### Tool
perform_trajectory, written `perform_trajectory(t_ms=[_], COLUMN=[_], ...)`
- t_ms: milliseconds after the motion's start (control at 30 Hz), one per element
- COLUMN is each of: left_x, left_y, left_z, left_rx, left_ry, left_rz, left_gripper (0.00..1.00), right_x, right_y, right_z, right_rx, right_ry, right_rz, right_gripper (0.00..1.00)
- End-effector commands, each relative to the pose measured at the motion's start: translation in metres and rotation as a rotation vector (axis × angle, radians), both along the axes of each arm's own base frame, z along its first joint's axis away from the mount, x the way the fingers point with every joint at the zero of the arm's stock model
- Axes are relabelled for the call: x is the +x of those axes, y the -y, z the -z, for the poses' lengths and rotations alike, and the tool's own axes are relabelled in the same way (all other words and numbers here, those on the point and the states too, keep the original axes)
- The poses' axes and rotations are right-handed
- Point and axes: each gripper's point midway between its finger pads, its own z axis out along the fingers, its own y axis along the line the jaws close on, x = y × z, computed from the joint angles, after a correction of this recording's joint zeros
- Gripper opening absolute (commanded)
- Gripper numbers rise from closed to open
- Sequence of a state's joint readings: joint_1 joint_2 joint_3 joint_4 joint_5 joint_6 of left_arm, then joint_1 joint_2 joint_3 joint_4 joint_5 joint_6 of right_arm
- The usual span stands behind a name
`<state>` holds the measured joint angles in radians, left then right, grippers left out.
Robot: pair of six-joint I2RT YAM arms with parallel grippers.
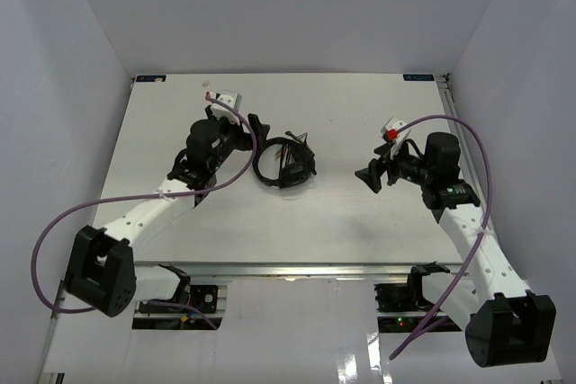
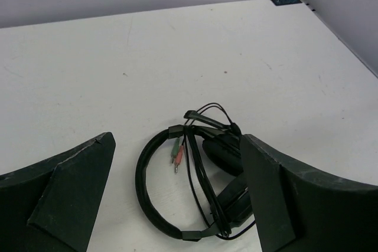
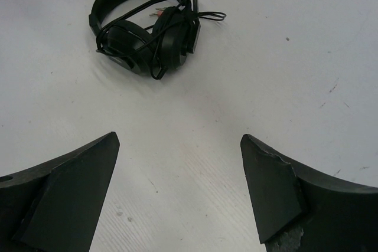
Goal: Wrap the headphones
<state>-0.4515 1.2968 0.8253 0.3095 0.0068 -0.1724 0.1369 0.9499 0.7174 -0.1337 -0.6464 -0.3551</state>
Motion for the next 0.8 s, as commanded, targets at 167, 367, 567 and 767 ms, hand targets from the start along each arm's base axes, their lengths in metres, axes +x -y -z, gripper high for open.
perform_trajectory(t_ms=[167,367,567,767], left_x=[-0.104,-0.170,-0.192,-0.196], left_y=[-0.011,-0.019,-0.034,-0.034], left_z=[-0.040,-0.038,-0.045,-0.027], left_rx=[-0.170,-0.248,-0.245,-0.244], left_ry=[-0.065,-0.062,-0.026,-0.072], left_rz=[0.163,0.271,0.250,0.252], left_gripper=[0.98,0.98,0.98,0.98], right_x=[0.008,0.010,0.013,0.006], right_y=[0.030,0.048,0.071,0.075], right_z=[0.001,-0.010,-0.015,-0.020], right_rx=[-0.028,-0.017,0.017,0.016], right_ry=[-0.113,-0.088,-0.070,-0.047], right_rz=[0.233,0.372,0.552,0.563], right_gripper=[0.90,0.90,0.90,0.90])
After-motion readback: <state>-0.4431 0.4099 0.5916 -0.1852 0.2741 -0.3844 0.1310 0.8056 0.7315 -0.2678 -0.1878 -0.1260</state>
